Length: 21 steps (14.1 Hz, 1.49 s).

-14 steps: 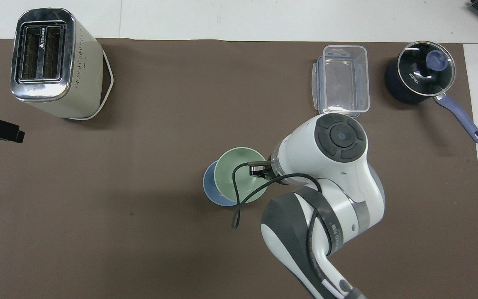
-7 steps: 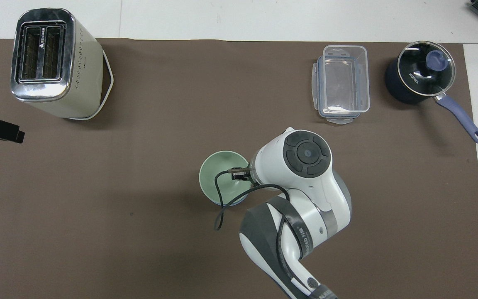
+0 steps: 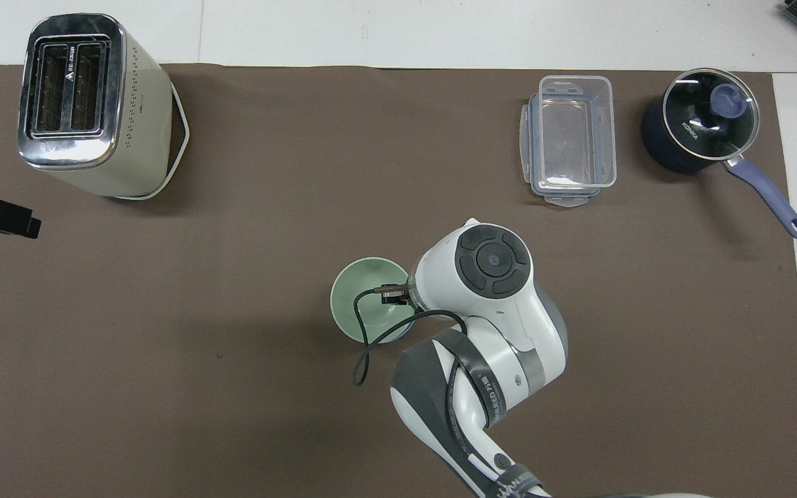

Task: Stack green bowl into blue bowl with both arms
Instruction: 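Lower the green bowl into the blue bowl with the right gripper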

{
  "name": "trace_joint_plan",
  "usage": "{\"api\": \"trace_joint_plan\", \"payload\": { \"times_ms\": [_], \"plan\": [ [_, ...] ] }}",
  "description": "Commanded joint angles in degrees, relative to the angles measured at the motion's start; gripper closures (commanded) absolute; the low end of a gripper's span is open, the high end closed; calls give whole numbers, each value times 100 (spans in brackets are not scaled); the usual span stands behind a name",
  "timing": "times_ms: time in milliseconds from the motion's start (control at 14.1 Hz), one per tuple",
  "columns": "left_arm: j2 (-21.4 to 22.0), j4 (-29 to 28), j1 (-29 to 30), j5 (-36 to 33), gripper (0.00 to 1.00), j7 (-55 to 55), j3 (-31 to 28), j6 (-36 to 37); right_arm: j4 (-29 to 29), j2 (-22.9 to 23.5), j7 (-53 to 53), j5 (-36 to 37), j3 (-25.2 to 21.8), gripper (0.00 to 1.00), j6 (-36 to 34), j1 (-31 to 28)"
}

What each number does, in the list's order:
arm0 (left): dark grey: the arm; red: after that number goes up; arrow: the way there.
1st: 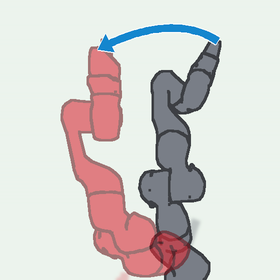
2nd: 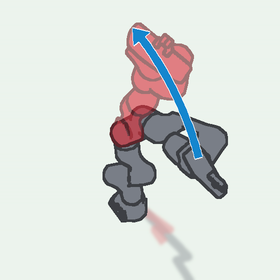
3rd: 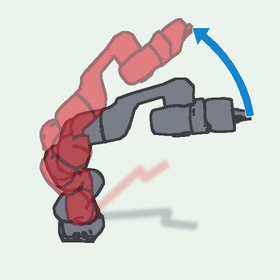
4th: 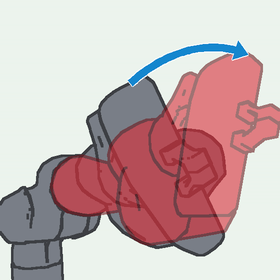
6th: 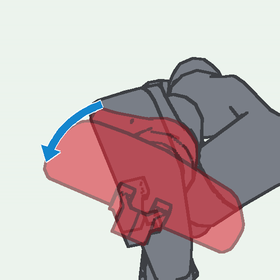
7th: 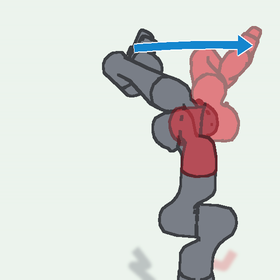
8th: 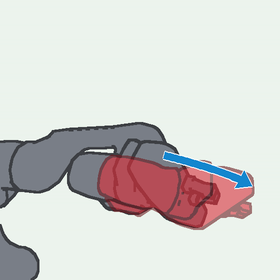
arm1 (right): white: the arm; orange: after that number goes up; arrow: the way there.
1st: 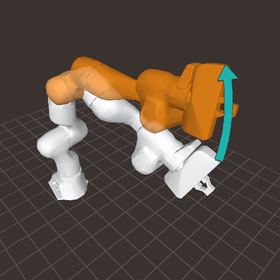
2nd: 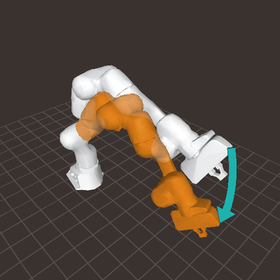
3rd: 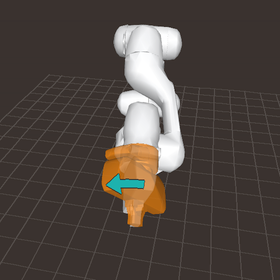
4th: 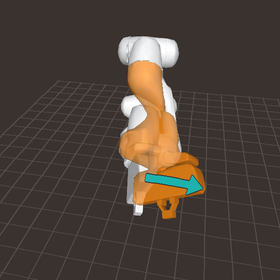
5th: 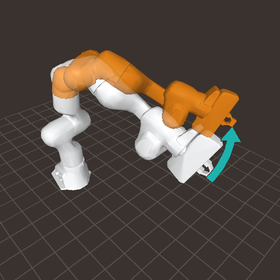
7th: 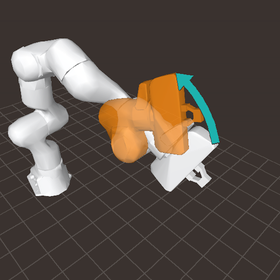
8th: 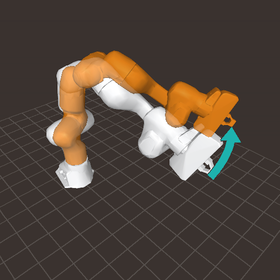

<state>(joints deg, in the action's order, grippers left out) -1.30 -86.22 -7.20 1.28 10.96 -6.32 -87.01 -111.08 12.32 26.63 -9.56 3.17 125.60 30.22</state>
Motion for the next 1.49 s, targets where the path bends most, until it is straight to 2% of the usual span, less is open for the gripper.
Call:
{"api": "trace_joint_plan", "payload": {
  "times_ms": [0, 637, 1415],
  "plan": [
    [95, -53, 43, -67, 0, -6, 43, 26, -150, -28, 89, 147, -9, 100, 228, 19],
    [95, -44, 35, -67, 0, 3, 52, 35, -273, 25, 97, 279, -9, 100, 508, 19],
    [95, -44, 61, -67, 0, 3, 43, 35, -353, 25, 176, 270, -1, 100, 527, 28]
  ]
}}
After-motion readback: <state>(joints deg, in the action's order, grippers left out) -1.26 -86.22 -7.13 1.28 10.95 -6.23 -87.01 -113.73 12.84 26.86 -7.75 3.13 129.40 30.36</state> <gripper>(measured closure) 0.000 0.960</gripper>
